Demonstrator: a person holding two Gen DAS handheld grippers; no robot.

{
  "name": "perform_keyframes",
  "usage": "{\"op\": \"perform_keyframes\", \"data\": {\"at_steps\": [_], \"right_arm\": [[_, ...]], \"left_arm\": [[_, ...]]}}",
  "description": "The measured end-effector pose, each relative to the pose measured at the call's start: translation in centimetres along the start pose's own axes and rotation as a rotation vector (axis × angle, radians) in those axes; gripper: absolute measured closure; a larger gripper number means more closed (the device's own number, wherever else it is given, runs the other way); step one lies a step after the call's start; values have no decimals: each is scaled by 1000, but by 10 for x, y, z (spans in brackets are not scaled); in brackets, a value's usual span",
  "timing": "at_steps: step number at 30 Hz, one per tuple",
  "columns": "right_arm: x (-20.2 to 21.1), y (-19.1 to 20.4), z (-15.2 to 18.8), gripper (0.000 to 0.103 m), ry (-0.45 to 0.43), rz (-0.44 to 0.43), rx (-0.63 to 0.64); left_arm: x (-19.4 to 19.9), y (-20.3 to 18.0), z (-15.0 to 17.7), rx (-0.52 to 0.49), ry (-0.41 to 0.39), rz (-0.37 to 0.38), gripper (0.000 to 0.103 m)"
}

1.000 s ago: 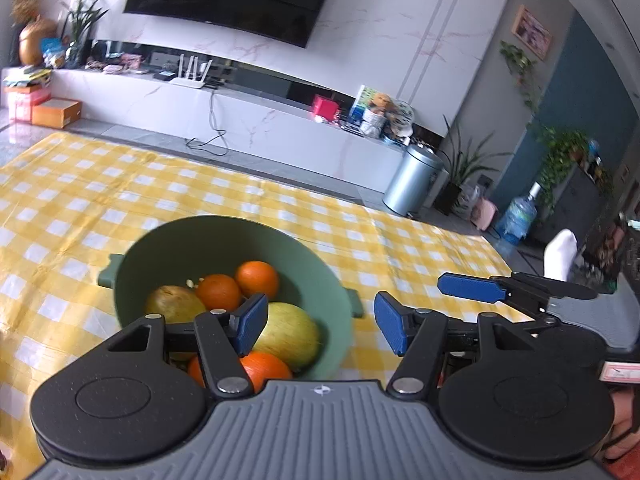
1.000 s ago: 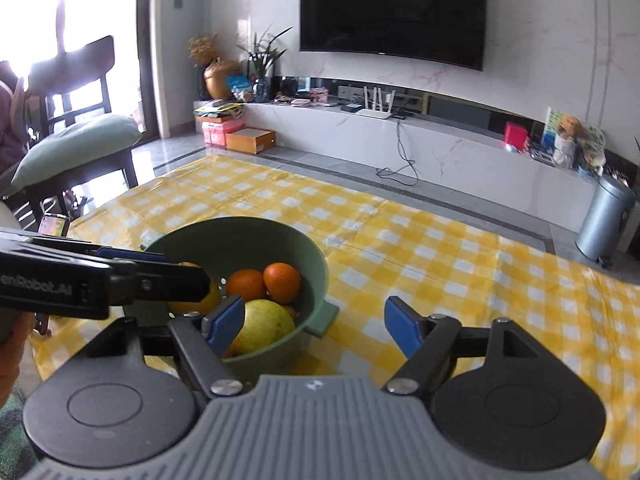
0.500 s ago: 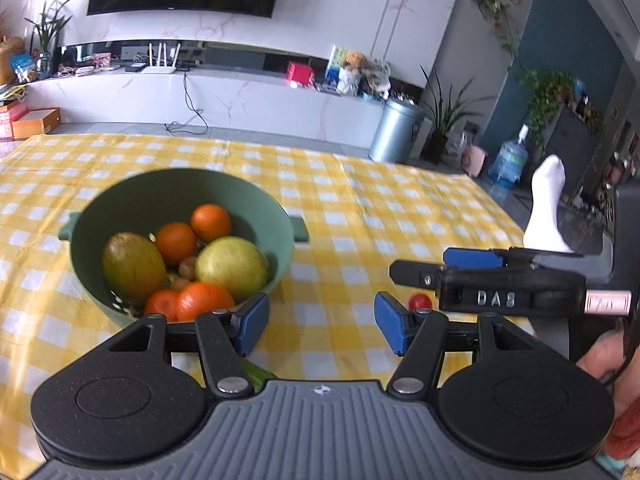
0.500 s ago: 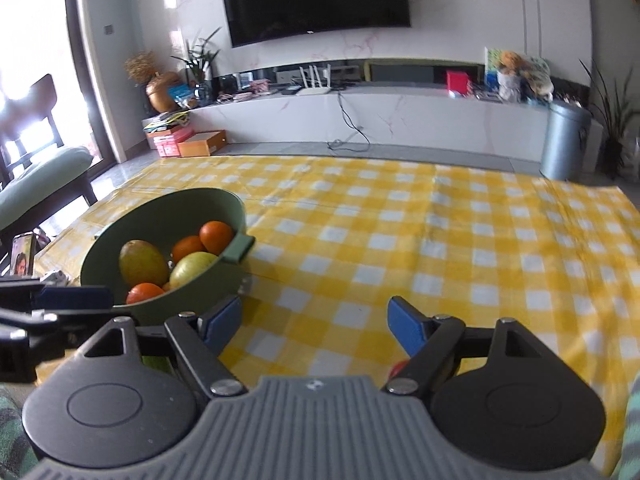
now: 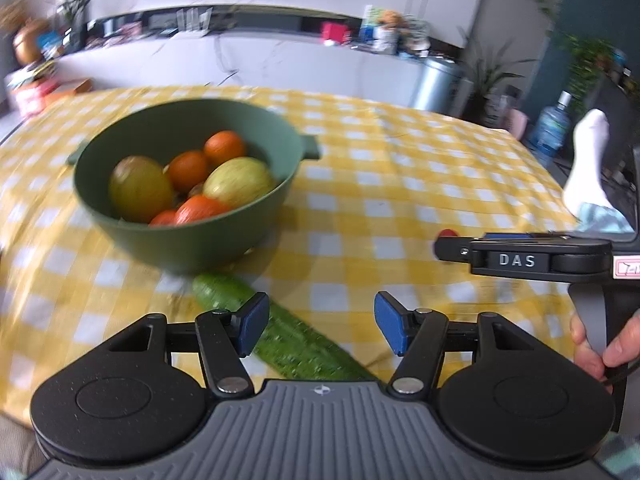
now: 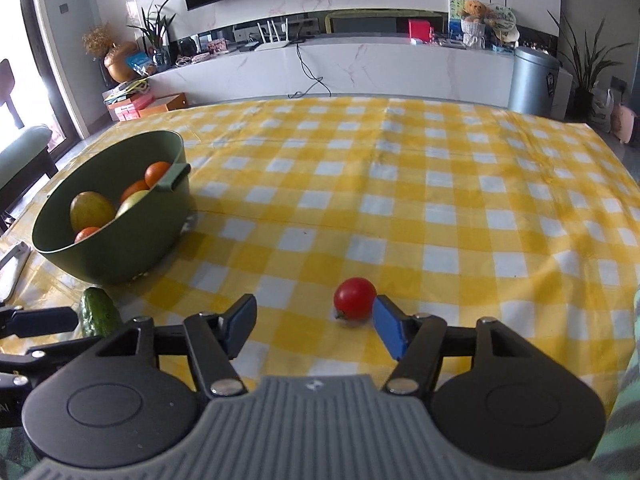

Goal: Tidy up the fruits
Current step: 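Lift both open tools out of the colander toward the tomato and cucumber, then grasp the green cucumber with the left tool while the right tool grasps the red tomato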

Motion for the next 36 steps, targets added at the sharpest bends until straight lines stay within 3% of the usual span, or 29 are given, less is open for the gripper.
{"op": "perform_keyframes", "data": {"at_steps": [8, 16, 24, 31, 36], "right_arm": [[-17, -9, -4, 51, 17, 17, -44], [-28, -16, -11, 56, 24, 38, -74], [-37, -13, -15, 63, 31, 70, -58], [-43, -17, -15, 75, 45, 91, -71], [-42, -16, -15, 78, 47, 73, -75]], "left_arm": [[-10, 28, 5, 237, 54, -18, 32], [-25, 40, 8, 435, 121, 34, 31], [-33, 29, 3, 478, 137, -24, 27], [-37, 16, 1, 417, 124, -91, 27], [-34, 14, 2, 393, 115, -104, 41]]}}
Point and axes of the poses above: each gripper's, at about its wrist camera, not at the fingertips, and x roughly against the way its jaws point, y to its left, z to its underside, the point moved 4 cm from there along -x, roughly the way its jaws point, and after that the axes turned 15 degrees about y, right-handed, at the moved point
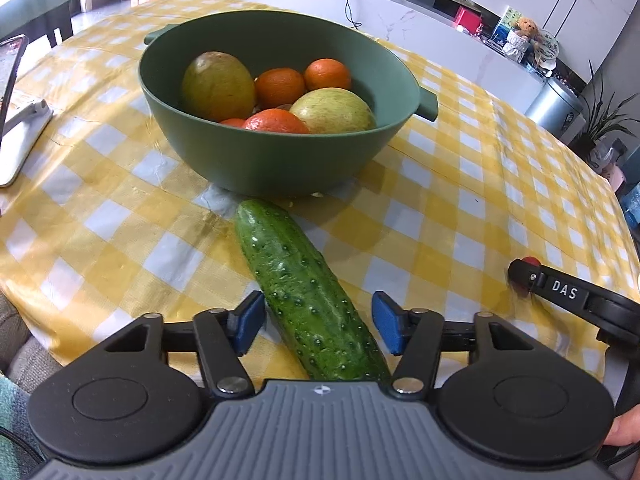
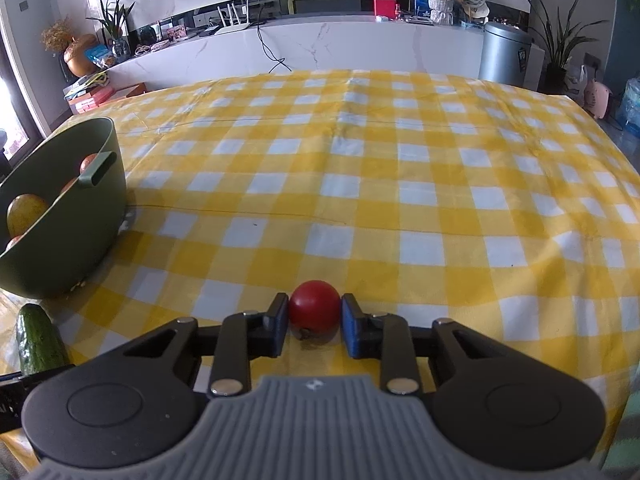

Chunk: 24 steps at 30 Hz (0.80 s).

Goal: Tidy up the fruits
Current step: 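Grasp the green cucumber with the left tool while the right tool grasps the red tomato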

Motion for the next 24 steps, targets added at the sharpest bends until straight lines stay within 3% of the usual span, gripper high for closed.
{"op": "perform_keyframes", "data": {"at_steps": [7, 17, 24], "right_arm": [[9, 3, 5, 78, -8, -44, 2], [20, 7, 14, 78, -2, -102, 22], [22, 10, 16, 78, 5, -128, 31]], "left_arm": [[5, 3, 2, 9, 3, 46, 49], [4, -33, 7, -191, 13, 72, 58], [-3, -37, 7, -177, 57, 60, 57]]}}
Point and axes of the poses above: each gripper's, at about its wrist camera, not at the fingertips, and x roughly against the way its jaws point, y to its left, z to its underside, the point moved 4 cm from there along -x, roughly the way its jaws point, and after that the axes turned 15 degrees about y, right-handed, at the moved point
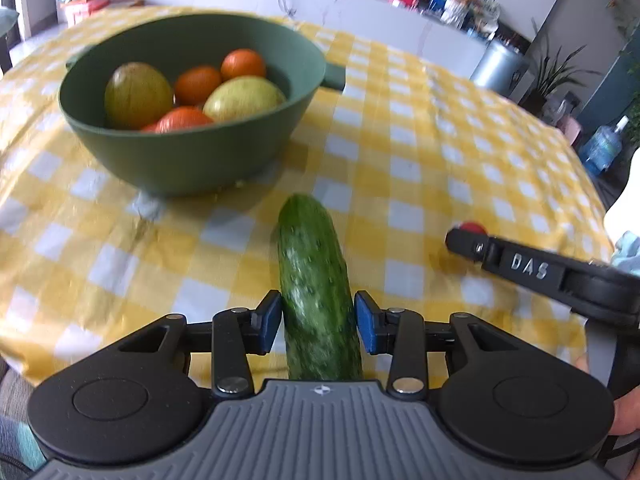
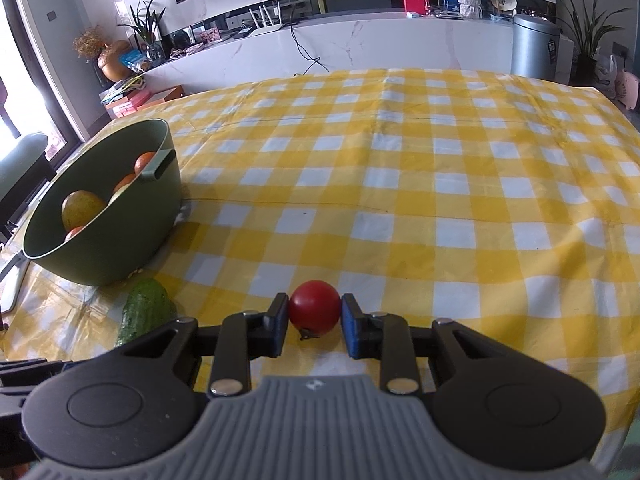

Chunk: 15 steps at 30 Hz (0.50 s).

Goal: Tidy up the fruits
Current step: 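Grasp the green cucumber with the left tool while the right tool grasps the red tomato, then lift the cucumber and tomato and carry both over the green colander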

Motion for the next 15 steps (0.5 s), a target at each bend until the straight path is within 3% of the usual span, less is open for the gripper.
{"op": "perform_keyframes", "data": {"at_steps": [7, 10, 15], "right_arm": [[0, 4, 2, 78, 5, -11, 18], [0, 6, 3, 78, 8, -12, 27], [3, 9, 4, 78, 5, -15, 39]], "left_arm": [[-3, -4, 4, -17, 4, -23, 51], [-3, -4, 5, -37, -10, -47, 59], [-1, -1, 6, -43, -19, -24, 60]]}}
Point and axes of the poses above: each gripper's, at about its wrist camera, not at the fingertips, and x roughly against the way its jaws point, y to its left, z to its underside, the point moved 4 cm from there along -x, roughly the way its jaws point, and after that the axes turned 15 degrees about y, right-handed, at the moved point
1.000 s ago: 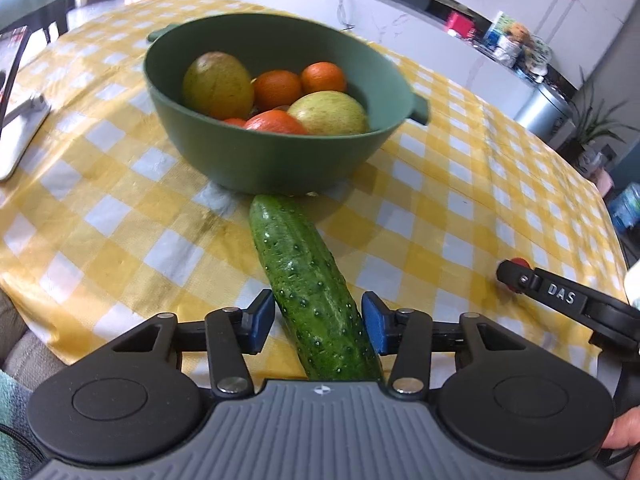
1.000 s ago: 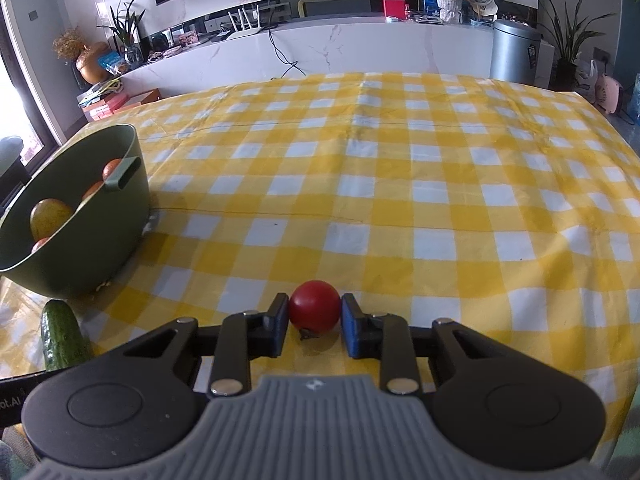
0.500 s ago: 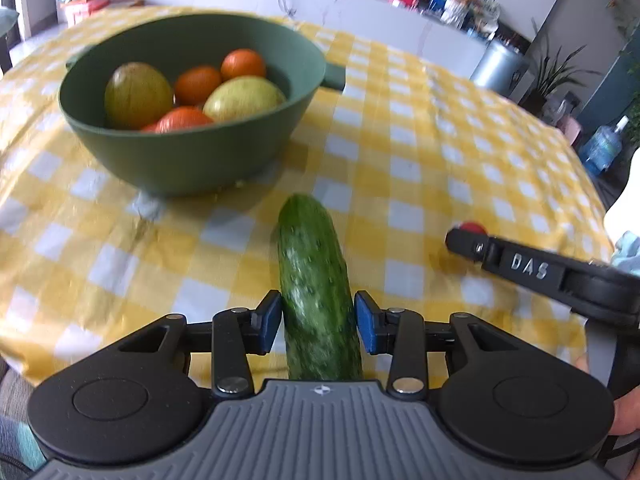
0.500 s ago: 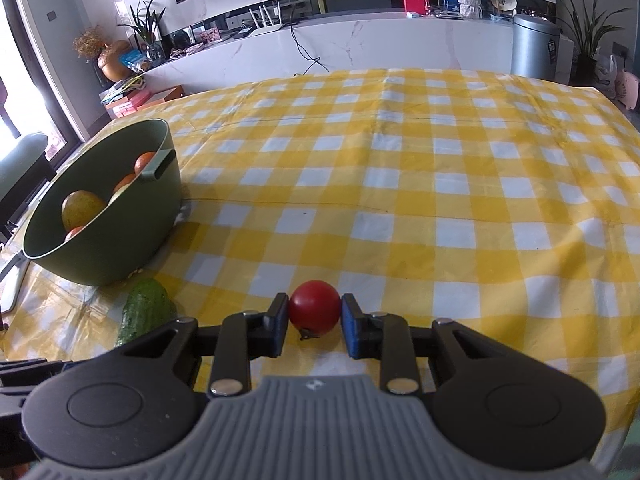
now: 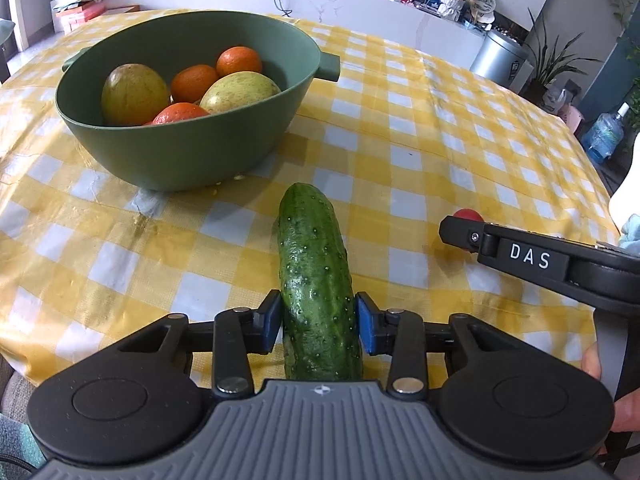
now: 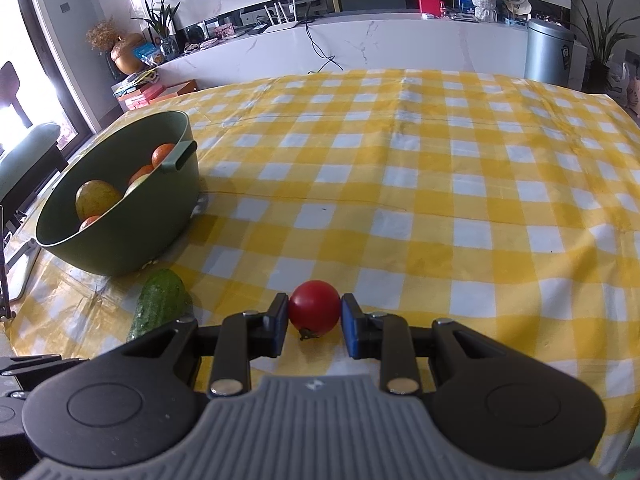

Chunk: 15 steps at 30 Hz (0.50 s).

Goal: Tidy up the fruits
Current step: 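Lift the cucumber and tomato and carry both over the green colander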

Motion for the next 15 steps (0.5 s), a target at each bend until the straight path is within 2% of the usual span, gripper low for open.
{"op": "perform_keyframes", "data": {"at_steps": [7, 15], "right_arm": [[3, 0, 2, 78, -8, 5, 3], [21, 7, 4, 78, -78, 3, 40]], "left_arm": [[18, -11, 7, -92, -71, 0, 60], [51, -8, 6, -113, -155, 28, 60]]}}
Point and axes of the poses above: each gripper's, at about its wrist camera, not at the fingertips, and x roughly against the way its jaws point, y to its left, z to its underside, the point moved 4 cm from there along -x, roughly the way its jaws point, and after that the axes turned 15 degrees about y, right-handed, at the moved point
